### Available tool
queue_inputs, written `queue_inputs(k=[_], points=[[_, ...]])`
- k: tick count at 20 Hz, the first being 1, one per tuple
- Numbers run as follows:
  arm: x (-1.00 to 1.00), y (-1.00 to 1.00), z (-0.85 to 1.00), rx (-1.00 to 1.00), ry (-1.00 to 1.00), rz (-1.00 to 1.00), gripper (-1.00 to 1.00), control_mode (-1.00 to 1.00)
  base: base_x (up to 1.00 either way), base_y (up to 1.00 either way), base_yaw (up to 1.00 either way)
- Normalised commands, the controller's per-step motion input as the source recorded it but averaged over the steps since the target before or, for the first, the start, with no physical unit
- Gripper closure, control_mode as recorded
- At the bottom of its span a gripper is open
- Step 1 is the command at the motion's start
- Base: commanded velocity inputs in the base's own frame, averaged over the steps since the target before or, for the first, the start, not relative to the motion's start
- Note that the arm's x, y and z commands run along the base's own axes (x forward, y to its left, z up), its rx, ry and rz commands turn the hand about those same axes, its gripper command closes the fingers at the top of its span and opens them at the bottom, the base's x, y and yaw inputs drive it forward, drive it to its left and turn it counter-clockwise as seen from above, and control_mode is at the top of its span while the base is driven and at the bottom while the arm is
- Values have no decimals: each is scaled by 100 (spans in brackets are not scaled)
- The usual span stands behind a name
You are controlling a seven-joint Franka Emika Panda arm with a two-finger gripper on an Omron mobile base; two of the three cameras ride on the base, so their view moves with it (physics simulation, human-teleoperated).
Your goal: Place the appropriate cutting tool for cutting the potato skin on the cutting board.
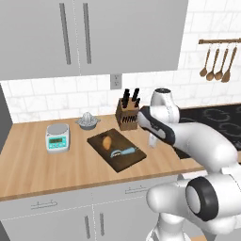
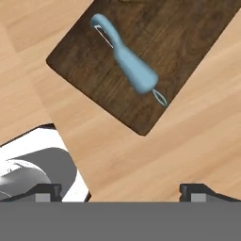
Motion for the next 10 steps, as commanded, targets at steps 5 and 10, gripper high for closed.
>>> queue_inputs(k=[5, 10], points=[[-7, -35, 54, 9, -15, -10, -100, -100, 0, 0, 0], [-19, -29, 52, 9, -20, -15, -100, -100, 0, 0, 0]])
